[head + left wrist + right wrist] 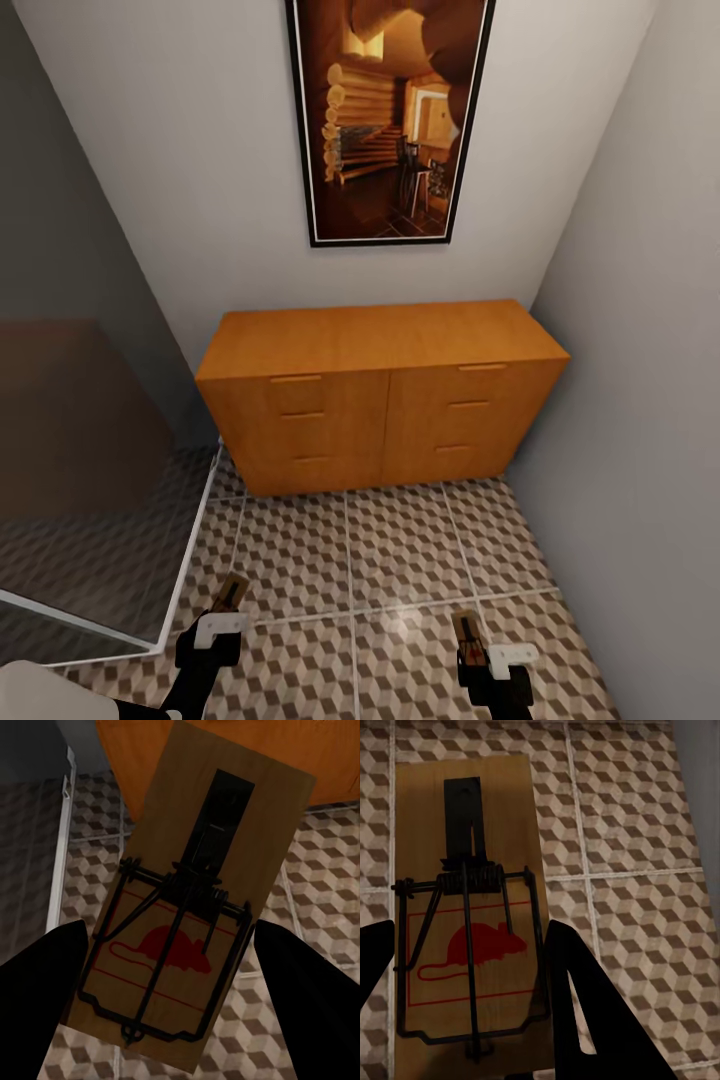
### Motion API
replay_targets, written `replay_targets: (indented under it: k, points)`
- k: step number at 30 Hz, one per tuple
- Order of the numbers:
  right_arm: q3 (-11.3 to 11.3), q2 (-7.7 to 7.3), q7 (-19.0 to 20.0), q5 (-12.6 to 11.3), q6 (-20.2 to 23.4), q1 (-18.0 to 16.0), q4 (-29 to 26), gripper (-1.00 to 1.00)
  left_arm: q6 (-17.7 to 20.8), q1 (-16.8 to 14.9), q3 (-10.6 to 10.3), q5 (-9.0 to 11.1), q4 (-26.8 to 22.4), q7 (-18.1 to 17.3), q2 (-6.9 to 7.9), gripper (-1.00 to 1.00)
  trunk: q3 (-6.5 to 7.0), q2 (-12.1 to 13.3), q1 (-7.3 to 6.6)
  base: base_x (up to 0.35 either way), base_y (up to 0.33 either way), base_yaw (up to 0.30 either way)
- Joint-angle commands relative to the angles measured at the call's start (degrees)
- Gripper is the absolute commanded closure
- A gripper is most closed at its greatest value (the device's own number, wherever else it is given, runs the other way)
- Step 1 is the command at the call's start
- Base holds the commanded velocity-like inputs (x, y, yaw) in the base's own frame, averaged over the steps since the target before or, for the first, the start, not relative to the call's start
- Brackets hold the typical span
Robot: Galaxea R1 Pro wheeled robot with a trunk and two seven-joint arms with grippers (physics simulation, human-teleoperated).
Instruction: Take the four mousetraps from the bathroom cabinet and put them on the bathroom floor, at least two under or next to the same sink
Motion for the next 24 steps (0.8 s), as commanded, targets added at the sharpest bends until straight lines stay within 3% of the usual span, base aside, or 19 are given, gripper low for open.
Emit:
replay_targets:
  k: [1, 24]
  points:
    - [0.48, -0.04, -0.66, -0.08, -0.1, -0.05, 0.05, 1.0, -0.18, -0.12, -0.3, -0.13, -0.17, 0.5, 0.0, 1.0, -0.01, -0.11, 0.04, 0.0, 0.0, 0.0]
    - [0.48, 0.05, -0.74, -0.04, -0.1, -0.05, 0.2, 1.0, -0.18, -0.12, -0.3, -0.1, -0.17, 0.5, 0.0, 1.0, 2.14, -0.11, 0.04, 0.0, 0.0, 0.0]
